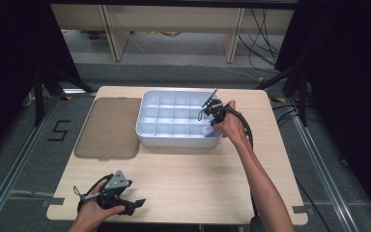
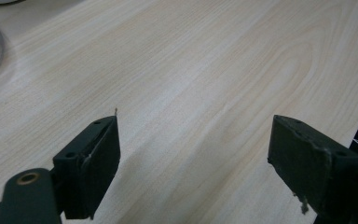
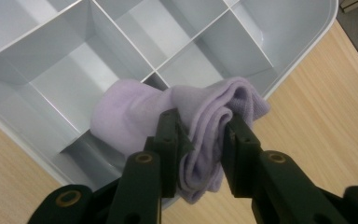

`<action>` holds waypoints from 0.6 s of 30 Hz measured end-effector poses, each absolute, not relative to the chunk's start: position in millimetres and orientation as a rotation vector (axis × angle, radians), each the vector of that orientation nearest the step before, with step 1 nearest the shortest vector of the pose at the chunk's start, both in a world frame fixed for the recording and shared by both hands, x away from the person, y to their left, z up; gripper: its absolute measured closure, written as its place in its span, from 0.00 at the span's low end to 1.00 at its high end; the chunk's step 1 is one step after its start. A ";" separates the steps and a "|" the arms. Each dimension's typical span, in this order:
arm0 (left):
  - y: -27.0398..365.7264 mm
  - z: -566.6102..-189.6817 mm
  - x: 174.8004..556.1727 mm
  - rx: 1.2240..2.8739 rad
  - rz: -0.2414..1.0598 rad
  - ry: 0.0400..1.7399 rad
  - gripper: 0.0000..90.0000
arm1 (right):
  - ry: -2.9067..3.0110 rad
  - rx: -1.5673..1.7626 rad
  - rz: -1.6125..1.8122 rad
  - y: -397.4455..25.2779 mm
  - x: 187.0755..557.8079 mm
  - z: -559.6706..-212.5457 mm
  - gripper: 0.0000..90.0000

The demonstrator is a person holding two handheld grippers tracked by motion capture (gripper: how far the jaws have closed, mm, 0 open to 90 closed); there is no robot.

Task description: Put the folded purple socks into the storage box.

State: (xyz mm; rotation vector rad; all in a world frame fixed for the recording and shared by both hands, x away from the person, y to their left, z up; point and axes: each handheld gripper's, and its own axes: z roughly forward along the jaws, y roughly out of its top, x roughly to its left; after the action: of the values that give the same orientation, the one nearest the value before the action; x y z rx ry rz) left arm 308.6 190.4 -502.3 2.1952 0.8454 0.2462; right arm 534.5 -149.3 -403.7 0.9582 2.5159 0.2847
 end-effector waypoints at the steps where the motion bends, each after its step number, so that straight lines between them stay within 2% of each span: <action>1: 190.4 -502.4 308.6 2.197 0.245 0.845 0.18 | 2.518 0.963 0.290 -148.6 534.1 -404.1 0.79; 18: 189.4 -503.6 308.3 2.202 0.235 0.835 0.18 | 2.570 0.981 0.286 -145.5 534.5 -425.1 0.78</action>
State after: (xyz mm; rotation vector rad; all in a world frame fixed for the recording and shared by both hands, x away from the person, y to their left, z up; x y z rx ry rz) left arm 308.3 189.4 -503.6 2.2023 0.8353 0.2345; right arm 534.5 -145.5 -425.1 0.9810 2.5696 0.2864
